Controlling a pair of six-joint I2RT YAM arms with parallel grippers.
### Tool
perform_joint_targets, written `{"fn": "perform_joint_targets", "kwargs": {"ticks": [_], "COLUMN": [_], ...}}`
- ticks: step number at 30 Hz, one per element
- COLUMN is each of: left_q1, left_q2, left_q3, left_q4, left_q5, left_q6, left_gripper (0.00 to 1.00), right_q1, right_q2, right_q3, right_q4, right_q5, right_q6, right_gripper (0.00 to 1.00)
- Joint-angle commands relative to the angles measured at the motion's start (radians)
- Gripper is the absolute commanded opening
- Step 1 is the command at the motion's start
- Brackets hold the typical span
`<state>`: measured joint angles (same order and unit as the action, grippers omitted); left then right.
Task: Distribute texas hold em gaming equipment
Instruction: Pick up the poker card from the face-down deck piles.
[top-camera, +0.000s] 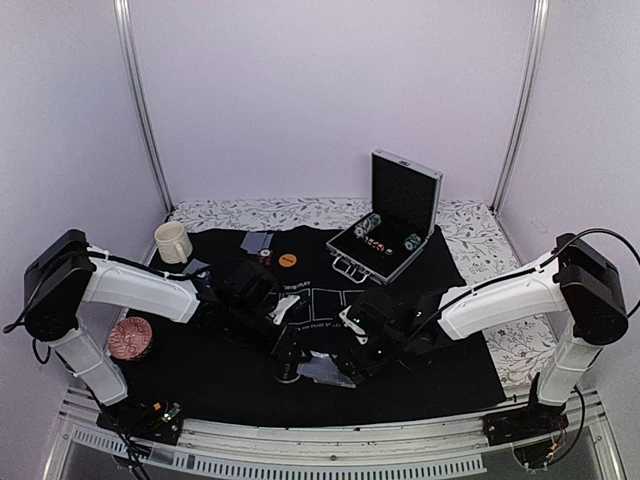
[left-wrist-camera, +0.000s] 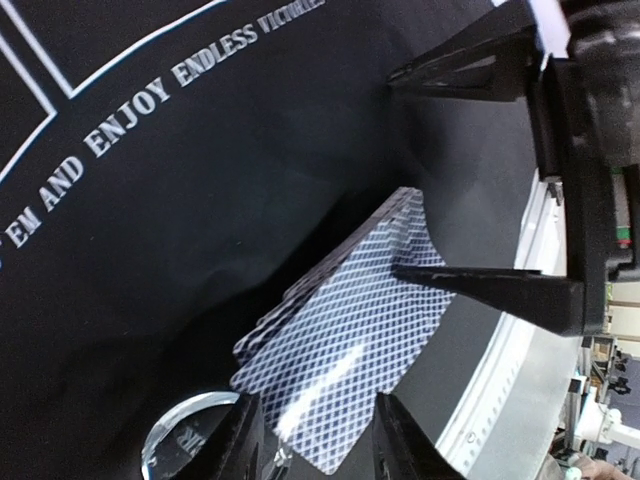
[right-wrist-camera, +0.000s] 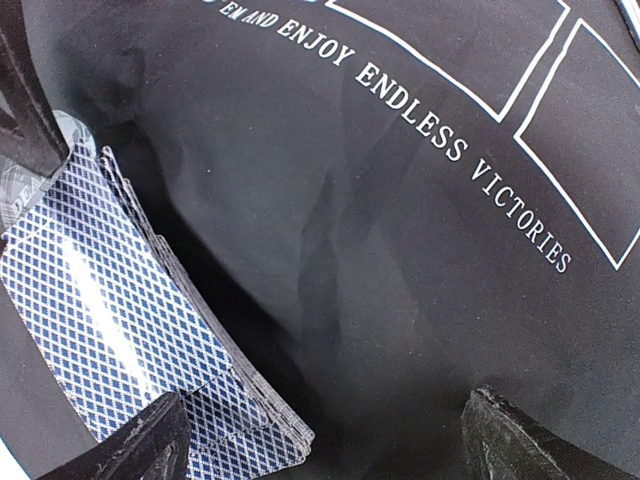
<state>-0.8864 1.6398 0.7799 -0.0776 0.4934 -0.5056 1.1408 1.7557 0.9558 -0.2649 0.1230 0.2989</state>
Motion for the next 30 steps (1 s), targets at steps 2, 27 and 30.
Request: {"fn": "perform_joint_targets", "kwargs": {"ticks": [2,27,30], "left_q1": [0.023,0.012,0.012], "left_q2": [0.008,0.070,0.066], "left_q3": [-0.003,0.032,0.028], "left_q4": [-0.022,0.036,0.036], "left_q5": [-0.020,0.096,0.106], "left_q6": [-0.008,0.009,0.012], "left_gripper": [0.39,0.00,0.00], "right_q1": [0.009,0.007,-0.001], "right_q2": [0.002,-0.038,-0.070], "right_q3": [-0.012,-0.026,-0.032], "right_q4": [-0.001,-0.010,-0.019], "right_q5": [0.012,0.033,0.035], "right_q6": [0.009,0.003,0.006], "right_gripper": [0.97,0.97,0.97]}}
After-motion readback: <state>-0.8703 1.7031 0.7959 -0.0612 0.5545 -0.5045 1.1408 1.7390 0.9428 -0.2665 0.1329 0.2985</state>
